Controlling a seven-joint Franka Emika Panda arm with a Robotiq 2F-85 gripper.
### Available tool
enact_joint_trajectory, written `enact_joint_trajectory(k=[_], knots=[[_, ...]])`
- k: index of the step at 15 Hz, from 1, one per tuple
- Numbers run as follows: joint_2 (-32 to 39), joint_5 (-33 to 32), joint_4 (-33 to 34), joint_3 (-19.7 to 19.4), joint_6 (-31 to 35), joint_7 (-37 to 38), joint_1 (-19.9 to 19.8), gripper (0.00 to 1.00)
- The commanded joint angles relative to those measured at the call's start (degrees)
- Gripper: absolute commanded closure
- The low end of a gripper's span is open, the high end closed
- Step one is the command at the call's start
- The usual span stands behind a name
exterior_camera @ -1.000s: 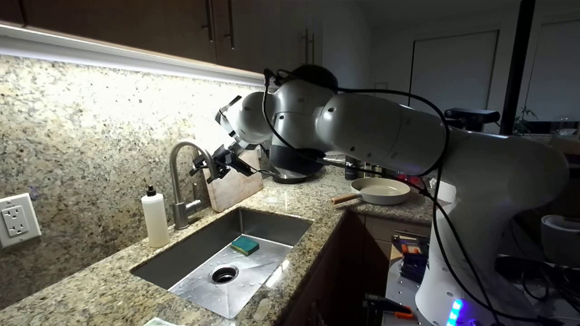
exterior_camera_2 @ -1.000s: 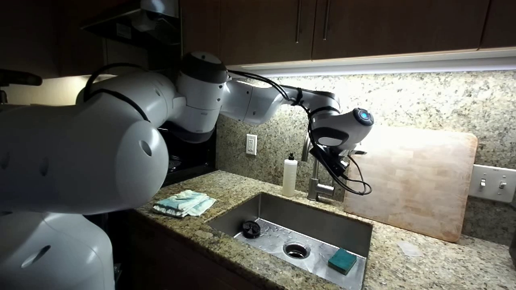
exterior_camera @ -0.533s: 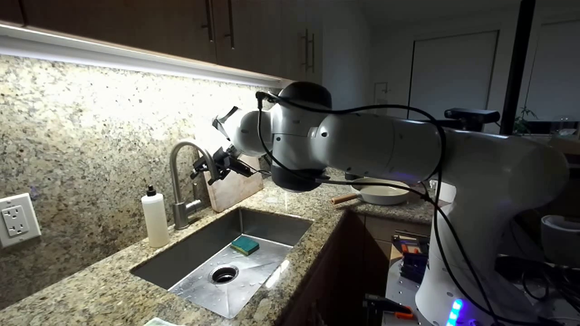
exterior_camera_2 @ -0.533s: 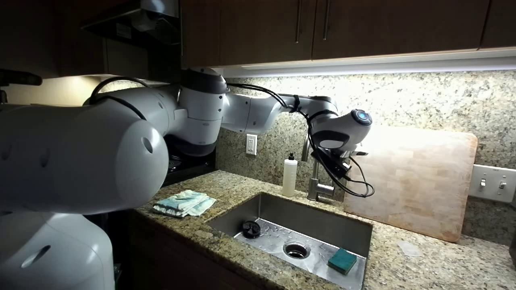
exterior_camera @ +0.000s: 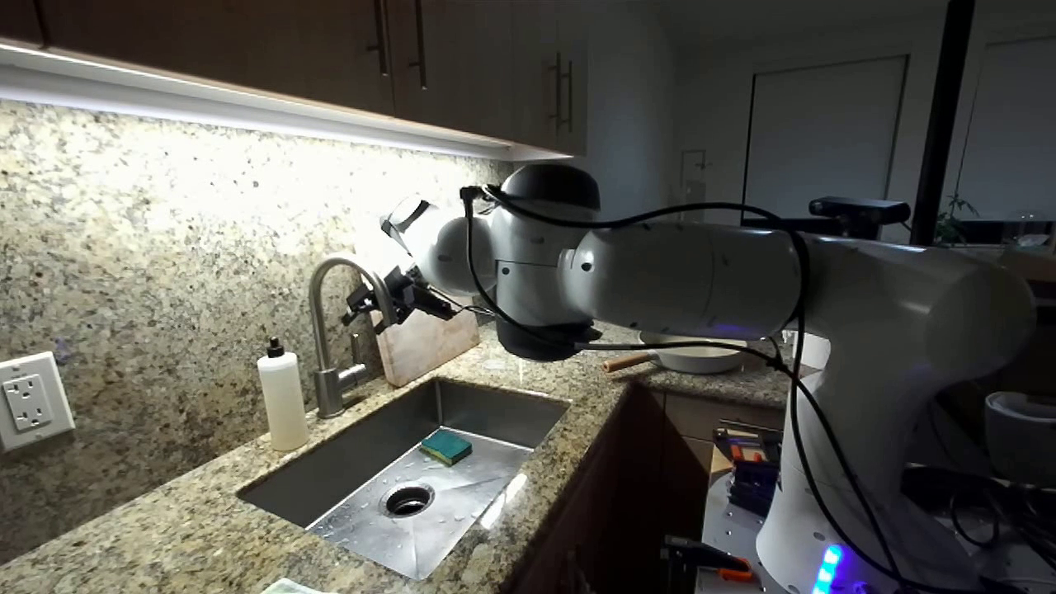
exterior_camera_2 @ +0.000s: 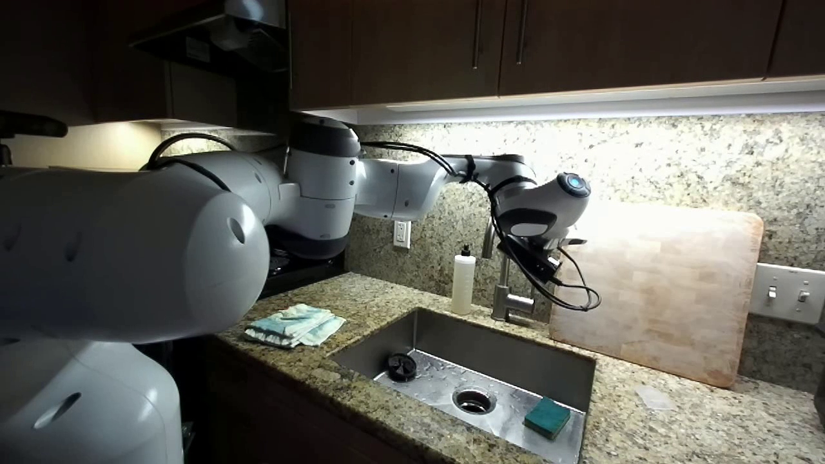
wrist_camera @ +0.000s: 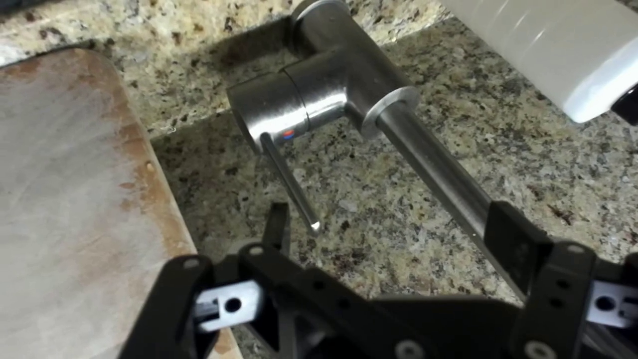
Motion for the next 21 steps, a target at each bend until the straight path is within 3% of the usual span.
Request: enact_joint_trajectory(k=[1, 21], knots=[[-0.26, 1.09, -0.11, -0.27, 0.49, -0.45, 0.00, 0.00], [-0.53, 0.31, 1.33, -0.19, -0.33, 0.12, 0.03, 0.00]])
